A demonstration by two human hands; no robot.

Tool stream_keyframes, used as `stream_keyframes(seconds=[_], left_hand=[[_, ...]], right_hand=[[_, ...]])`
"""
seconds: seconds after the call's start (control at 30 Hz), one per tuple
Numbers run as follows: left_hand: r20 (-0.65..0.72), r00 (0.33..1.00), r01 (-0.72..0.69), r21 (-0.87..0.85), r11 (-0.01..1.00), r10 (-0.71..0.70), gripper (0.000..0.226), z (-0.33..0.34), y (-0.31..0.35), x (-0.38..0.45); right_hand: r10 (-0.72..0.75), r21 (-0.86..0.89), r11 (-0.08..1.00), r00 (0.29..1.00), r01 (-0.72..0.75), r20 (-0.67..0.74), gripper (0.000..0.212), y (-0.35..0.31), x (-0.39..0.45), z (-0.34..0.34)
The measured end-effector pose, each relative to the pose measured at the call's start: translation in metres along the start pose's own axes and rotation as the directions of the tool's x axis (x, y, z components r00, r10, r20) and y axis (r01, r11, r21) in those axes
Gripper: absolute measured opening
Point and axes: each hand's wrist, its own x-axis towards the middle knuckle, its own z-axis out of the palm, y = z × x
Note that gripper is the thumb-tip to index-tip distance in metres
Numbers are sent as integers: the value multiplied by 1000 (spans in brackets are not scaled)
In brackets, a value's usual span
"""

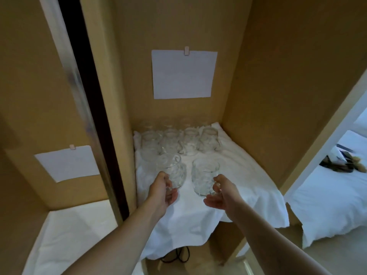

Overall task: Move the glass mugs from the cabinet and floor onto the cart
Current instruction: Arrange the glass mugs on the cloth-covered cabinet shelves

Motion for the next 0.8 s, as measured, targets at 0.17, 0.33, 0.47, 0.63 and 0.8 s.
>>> stream_keyframes(seconds=[0.17, 0.33, 0.47, 0.63, 0.8], left_hand=[[-23, 996, -88, -64, 994, 87, 33, -2, -8, 13], [-82, 980, -175, 77, 982, 181, 32, 0, -16, 23], [-79, 983, -160, 108, 981, 168, 26, 3, -20, 27], [-245, 946, -202, 60, 977, 211, 49, 15, -23, 33], [-208, 946, -234, 92, 968, 249, 58, 31, -20, 32]], right_hand=[[-7, 24, 1000, 994, 4, 112, 28, 6, 28, 23], [6, -29, 1000, 969, 1, 248, 29, 7, 46, 22], [13, -256, 964, 948, 73, 317, 35, -1, 62, 2], [-61, -168, 976, 919, 136, 389, 30, -16, 105, -27], [-145, -258, 883, 752, 391, 643, 79, -26, 129, -20]])
